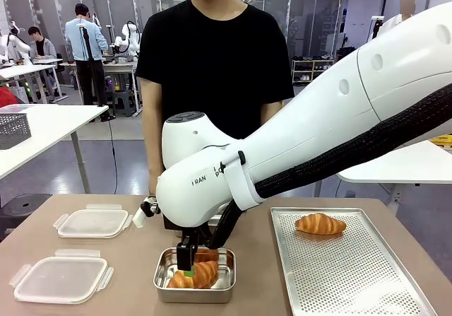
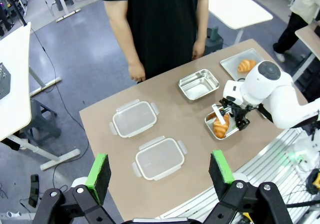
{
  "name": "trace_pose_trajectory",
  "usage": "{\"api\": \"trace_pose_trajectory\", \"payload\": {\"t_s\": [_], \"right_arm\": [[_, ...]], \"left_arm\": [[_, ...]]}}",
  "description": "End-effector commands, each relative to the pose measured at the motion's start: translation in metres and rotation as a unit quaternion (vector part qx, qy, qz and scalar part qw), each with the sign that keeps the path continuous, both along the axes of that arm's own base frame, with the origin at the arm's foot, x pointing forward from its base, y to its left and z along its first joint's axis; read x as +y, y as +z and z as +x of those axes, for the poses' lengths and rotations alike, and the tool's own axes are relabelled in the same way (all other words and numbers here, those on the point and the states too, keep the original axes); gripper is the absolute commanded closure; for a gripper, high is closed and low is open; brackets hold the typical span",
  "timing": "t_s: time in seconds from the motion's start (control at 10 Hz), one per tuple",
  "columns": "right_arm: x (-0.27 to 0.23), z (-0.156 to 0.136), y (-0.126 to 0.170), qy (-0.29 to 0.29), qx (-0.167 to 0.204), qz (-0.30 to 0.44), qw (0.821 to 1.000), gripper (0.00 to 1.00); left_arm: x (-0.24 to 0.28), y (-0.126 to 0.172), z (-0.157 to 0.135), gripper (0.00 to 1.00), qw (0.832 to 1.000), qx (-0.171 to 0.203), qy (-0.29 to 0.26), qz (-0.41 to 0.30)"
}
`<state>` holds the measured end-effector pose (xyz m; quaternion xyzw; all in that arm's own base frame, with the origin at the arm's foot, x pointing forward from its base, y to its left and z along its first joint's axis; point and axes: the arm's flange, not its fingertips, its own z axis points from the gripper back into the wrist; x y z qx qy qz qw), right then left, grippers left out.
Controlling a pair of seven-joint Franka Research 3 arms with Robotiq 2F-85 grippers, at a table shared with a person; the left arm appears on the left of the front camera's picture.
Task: Place the bread into the airtight container.
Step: Pick up a Butter Roll and place it into an empty Airtight Container.
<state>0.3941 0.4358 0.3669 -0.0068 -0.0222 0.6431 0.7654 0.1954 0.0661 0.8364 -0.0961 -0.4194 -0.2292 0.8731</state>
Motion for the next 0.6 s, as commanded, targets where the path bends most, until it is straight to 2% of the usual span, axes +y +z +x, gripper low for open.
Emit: {"api": "trace_pose_trajectory", "payload": {"t_s": [0.0, 0.5], "right_arm": [[0.0008, -0.0003, 0.0002, 0.000, -0.001, 0.002, 1.000, 0.02], [0.0000, 0.0000, 0.0000, 0.000, 0.000, 0.000, 1.000, 0.02]], "left_arm": [[-0.0002, 0.0024, 0.0003, 0.00, 1.000, -0.001, 0.001, 0.001], [-0.0002, 0.0024, 0.0003, 0.00, 1.000, -0.001, 0.001, 0.001]]}}
